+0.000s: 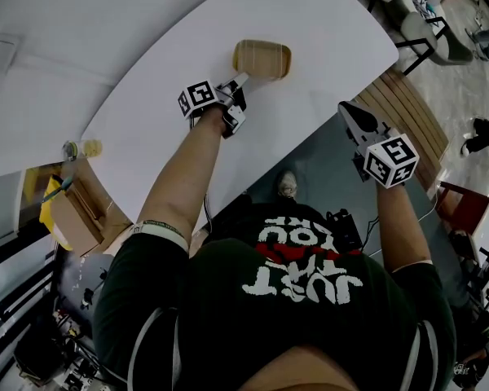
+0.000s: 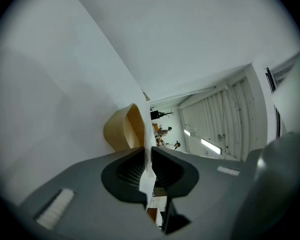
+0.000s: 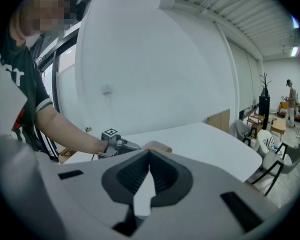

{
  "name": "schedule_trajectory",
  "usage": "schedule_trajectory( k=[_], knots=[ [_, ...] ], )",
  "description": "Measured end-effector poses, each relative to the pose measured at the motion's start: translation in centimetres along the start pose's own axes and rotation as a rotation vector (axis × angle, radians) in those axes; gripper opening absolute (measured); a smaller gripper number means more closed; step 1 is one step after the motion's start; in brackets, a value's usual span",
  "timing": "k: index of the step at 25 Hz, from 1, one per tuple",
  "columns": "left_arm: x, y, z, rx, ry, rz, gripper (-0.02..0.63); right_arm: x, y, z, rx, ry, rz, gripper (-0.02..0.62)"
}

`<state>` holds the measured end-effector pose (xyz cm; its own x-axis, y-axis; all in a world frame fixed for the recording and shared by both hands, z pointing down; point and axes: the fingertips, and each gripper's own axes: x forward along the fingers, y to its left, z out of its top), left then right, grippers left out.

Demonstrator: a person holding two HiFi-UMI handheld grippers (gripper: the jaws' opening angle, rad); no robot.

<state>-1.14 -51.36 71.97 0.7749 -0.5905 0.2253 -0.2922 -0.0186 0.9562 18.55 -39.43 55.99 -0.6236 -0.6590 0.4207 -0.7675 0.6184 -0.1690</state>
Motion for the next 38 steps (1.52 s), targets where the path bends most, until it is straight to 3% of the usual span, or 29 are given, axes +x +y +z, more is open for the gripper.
schedule_trajectory(
  k=[10, 22, 30, 38],
  knots=[
    [-1.9, -2.7, 1.0, 0.001, -0.021, -0.084, 0.044, 0.0, -0.2, 1.6, -0.013, -0.029, -0.032, 0.006],
    [-5.1, -9.9, 2.0, 0.070, -0.033, -0.192, 0.043, -1.3, 0.9, 4.4, -0.036, -0.071, -0.061, 0.006],
    [-7.9, -15.6, 2.8, 0.181, -0.044, -0.251, 0.043, -3.1, 1.4, 6.4, -0.054, -0.111, -0.093, 0.006],
    [-10.3, -23.8, 3.9, 0.366, -0.046, -0.321, 0.043, -5.0, 1.7, 10.4, -0.088, -0.160, -0.127, 0.006]
  ],
)
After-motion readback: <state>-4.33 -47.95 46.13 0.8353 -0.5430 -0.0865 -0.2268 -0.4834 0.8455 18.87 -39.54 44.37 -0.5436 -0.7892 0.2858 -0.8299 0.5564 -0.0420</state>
